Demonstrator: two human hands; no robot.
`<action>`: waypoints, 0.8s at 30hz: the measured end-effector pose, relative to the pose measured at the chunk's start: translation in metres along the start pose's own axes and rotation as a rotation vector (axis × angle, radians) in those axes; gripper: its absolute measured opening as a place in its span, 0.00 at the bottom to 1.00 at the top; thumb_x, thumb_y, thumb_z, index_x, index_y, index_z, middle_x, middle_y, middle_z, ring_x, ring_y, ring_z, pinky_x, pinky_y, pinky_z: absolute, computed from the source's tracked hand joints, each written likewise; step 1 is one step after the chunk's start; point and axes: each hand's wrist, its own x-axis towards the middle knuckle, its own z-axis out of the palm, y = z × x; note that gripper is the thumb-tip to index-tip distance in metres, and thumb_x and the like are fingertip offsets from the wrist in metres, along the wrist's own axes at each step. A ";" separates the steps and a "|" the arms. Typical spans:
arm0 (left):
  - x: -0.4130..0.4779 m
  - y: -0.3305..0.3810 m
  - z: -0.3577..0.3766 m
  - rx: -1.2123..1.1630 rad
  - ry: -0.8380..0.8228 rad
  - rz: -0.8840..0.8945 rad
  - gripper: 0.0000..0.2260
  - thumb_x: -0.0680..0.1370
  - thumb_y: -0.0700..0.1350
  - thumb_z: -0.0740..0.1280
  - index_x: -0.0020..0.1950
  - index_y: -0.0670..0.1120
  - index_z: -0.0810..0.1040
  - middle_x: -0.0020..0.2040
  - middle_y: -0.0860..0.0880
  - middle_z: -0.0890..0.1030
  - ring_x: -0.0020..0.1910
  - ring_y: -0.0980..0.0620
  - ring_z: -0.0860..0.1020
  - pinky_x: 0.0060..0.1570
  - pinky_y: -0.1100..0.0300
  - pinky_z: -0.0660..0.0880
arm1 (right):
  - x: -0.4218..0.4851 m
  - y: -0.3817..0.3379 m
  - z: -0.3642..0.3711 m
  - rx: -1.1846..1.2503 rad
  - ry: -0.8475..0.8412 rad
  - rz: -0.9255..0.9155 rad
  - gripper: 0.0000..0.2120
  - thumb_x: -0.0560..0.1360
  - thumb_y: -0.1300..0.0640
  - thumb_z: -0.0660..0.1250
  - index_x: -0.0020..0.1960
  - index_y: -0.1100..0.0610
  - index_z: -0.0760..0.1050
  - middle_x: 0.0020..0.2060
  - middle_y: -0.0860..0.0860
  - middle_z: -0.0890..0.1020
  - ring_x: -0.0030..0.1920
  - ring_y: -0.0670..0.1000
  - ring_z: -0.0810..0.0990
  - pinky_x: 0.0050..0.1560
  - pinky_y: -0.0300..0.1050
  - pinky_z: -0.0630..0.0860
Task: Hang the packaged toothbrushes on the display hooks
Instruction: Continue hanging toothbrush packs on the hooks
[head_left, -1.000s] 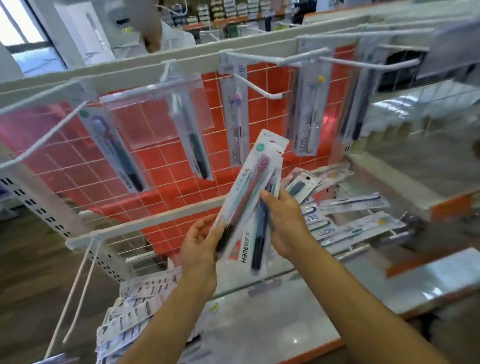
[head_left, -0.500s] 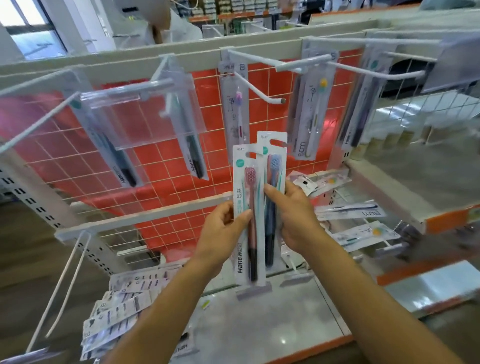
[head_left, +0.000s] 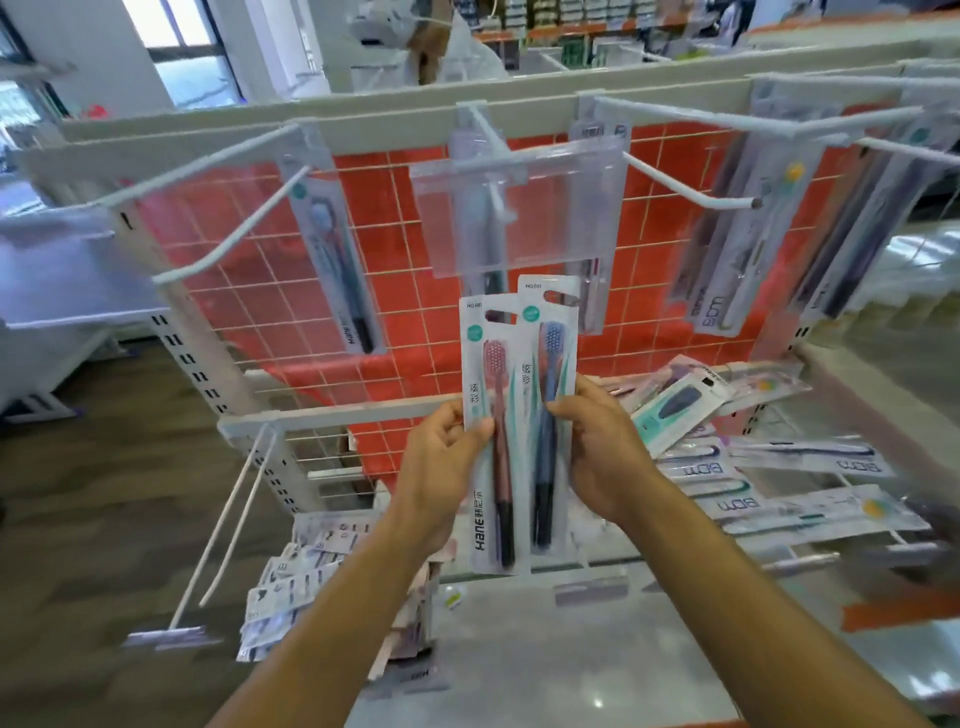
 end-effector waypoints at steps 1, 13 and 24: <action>-0.001 0.001 -0.006 0.001 0.011 -0.004 0.06 0.81 0.37 0.62 0.55 0.42 0.78 0.51 0.43 0.85 0.52 0.45 0.83 0.59 0.46 0.77 | 0.000 0.001 0.005 -0.003 -0.024 0.001 0.17 0.77 0.71 0.55 0.52 0.58 0.79 0.46 0.55 0.85 0.49 0.54 0.84 0.49 0.48 0.81; -0.020 0.011 -0.057 -0.057 0.158 0.005 0.07 0.81 0.38 0.62 0.55 0.43 0.78 0.51 0.45 0.85 0.52 0.45 0.83 0.52 0.50 0.78 | -0.005 0.025 0.055 0.029 -0.084 0.079 0.12 0.82 0.59 0.56 0.51 0.54 0.79 0.45 0.52 0.86 0.47 0.51 0.85 0.50 0.48 0.81; -0.024 0.013 -0.076 -0.089 0.215 0.018 0.07 0.81 0.37 0.60 0.53 0.42 0.78 0.49 0.42 0.84 0.48 0.45 0.82 0.50 0.50 0.79 | -0.006 0.034 0.080 0.088 -0.110 0.080 0.15 0.82 0.63 0.53 0.53 0.61 0.79 0.44 0.57 0.85 0.46 0.53 0.84 0.45 0.46 0.81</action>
